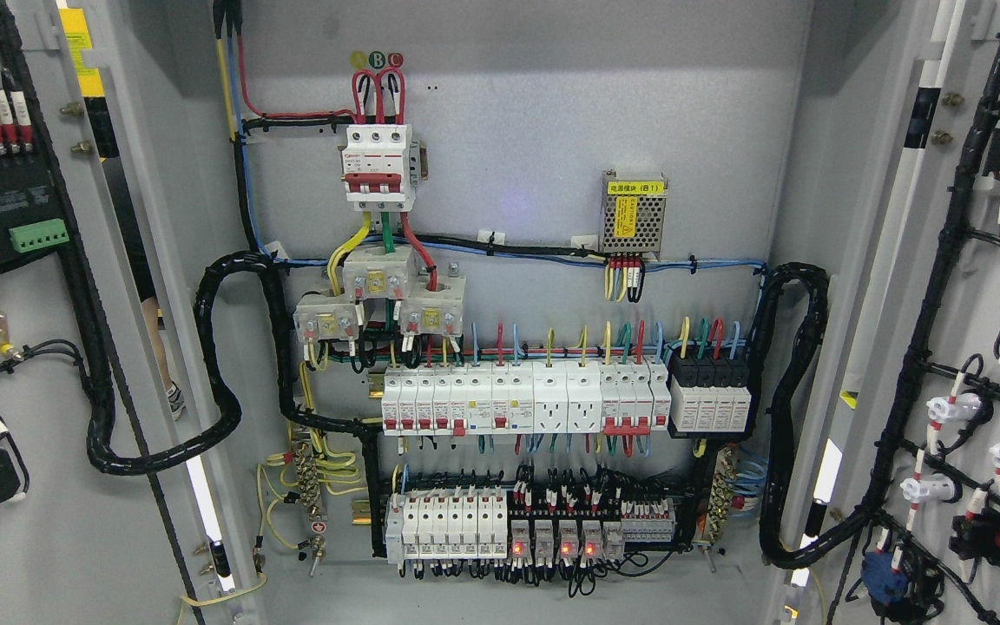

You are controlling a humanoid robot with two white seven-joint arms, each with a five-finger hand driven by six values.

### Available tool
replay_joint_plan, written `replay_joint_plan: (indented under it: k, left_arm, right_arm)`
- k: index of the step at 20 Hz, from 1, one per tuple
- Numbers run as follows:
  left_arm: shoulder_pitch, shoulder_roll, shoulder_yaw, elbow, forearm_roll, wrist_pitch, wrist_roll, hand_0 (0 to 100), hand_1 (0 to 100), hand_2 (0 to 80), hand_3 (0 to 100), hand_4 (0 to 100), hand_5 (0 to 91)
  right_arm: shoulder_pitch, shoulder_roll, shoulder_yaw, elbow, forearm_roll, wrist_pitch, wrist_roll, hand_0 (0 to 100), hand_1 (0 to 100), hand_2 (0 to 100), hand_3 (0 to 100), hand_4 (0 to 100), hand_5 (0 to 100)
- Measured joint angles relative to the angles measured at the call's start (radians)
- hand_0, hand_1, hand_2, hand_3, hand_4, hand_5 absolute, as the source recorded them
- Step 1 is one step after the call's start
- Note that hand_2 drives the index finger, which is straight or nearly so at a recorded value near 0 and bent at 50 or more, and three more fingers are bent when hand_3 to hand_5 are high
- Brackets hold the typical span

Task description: Open door with both hands

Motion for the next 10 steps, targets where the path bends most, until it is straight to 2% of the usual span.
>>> replay_joint_plan:
  k: [7, 10]
  left_arm:
    - [-0.085, -0.108, -0.096, 0.445, -0.062, -0.007, -0.005, 12, 56, 0.0, 0, 0, 0.0]
    - [-0.118, -0.134, -0.14, 0.644, -0.072, -0.008, -0.005, 12, 56, 0.0, 0, 0, 0.0]
  right_arm:
    - [-0.077, 0.06, 0.048, 0.421, 0.066, 0.004, -0.005, 0, 50, 4, 0, 0, 0]
    - [-0.092, 0.088, 0.06, 0.58, 0.089, 0.034, -0.012, 0, 50, 4, 0, 0, 0]
